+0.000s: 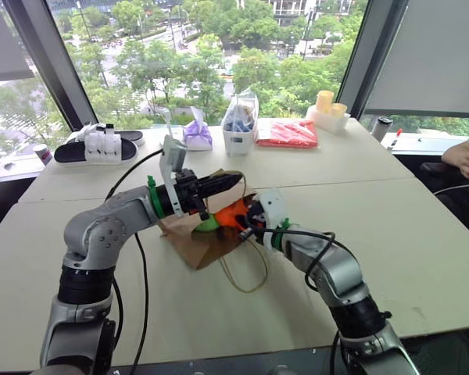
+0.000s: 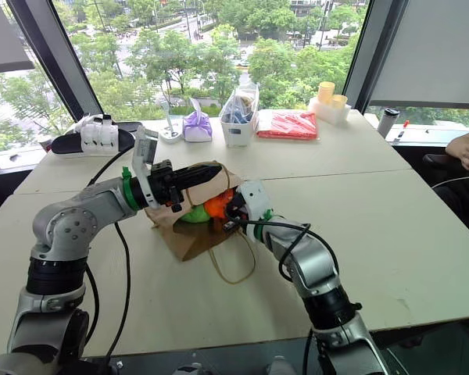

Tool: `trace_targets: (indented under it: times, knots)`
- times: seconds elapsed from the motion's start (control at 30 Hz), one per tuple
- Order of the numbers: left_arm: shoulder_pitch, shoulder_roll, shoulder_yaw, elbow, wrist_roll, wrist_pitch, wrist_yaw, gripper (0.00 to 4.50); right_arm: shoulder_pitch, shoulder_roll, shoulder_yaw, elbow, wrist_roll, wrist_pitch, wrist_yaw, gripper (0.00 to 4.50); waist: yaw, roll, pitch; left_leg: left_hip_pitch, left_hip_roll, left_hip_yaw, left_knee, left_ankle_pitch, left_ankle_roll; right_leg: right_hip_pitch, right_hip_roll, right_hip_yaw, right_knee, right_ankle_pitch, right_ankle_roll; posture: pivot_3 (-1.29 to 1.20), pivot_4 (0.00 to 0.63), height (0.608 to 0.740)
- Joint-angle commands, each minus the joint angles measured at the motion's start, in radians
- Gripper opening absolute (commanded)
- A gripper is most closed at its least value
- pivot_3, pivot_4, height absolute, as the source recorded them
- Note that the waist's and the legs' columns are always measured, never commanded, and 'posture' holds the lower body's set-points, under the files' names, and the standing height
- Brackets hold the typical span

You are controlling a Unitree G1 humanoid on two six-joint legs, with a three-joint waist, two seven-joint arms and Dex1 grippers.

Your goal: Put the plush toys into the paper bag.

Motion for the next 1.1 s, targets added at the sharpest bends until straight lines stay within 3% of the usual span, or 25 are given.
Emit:
trace_targets:
  times: [0.03,0.23,0.27,0.43,0.57,0.67,0.87,1.1]
  knots:
    - [0.002,0.004,0.034,-0.046,-0.028,-0.001,0.012,0.0,-0.044,0.052,-0.015,0.056,-0.021,-0.066,-0.027,1.16,0.0,0.0,0.0,0.0,0.0,0.0,0.0,0.0,0.0,0.0,0.0,0.0,0.0,0.0,0.0,0.0,0.15,0.74]
    - [0.015,0.003,0.038,-0.052,-0.035,-0.005,0.024,0.0,-0.044,0.085,0.024,0.09,-0.066,-0.086,-0.032,4.11,0.0,0.0,0.0,0.0,0.0,0.0,0.0,0.0,0.0,-0.001,0.0,0.0,0.0,0.0,0.0,0.0,0.15,0.74]
    - [0.016,0.001,0.039,-0.049,-0.033,-0.007,0.026,0.0,-0.033,0.082,0.029,0.07,-0.064,-0.074,-0.021,4.45,0.0,0.0,0.0,0.0,0.0,0.0,0.0,0.0,0.0,-0.001,0.0,0.0,0.0,0.0,0.0,0.0,0.15,0.74]
    - [0.019,-0.002,0.04,-0.035,-0.022,-0.019,0.024,0.0,0.045,0.009,0.033,-0.125,-0.013,0.042,0.065,4.45,0.002,0.0,0.0,-0.001,0.0,0.0,0.0,0.0,0.0,0.0,0.0,0.0,0.0,0.0,0.0,0.0,0.15,0.74]
    - [0.019,0.0,0.041,-0.016,-0.012,-0.028,0.014,0.0,0.166,-0.136,-0.055,-0.398,0.089,0.202,0.148,4.45,0.006,0.0,0.0,-0.002,0.0,-0.001,0.001,0.0,0.0,-0.001,0.0,-0.001,0.0,0.0,0.0,0.0,0.15,0.74]
    - [0.017,0.001,0.039,-0.005,-0.005,-0.035,0.007,0.0,0.213,-0.201,-0.11,-0.486,0.135,0.278,0.164,4.45,0.005,0.0,0.0,-0.003,-0.001,-0.001,0.001,0.0,0.0,-0.001,0.0,-0.001,-0.001,0.0,0.0,0.0,0.15,0.74]
    - [0.01,-0.005,0.03,0.018,0.009,-0.051,-0.005,0.0,0.318,-0.288,-0.11,-0.483,0.116,0.29,0.156,4.45,0.005,0.0,0.0,-0.002,0.0,-0.001,0.001,0.0,0.0,0.0,0.001,-0.001,0.0,0.0,0.0,0.0,0.15,0.74]
    - [0.007,-0.012,0.025,0.022,0.018,-0.058,-0.012,0.0,0.334,-0.279,-0.029,-0.396,0.042,0.211,0.107,4.45,0.003,0.0,0.0,-0.002,0.0,0.0,0.001,0.0,0.0,0.0,0.0,-0.001,-0.001,0.0,0.0,0.0,0.15,0.74]
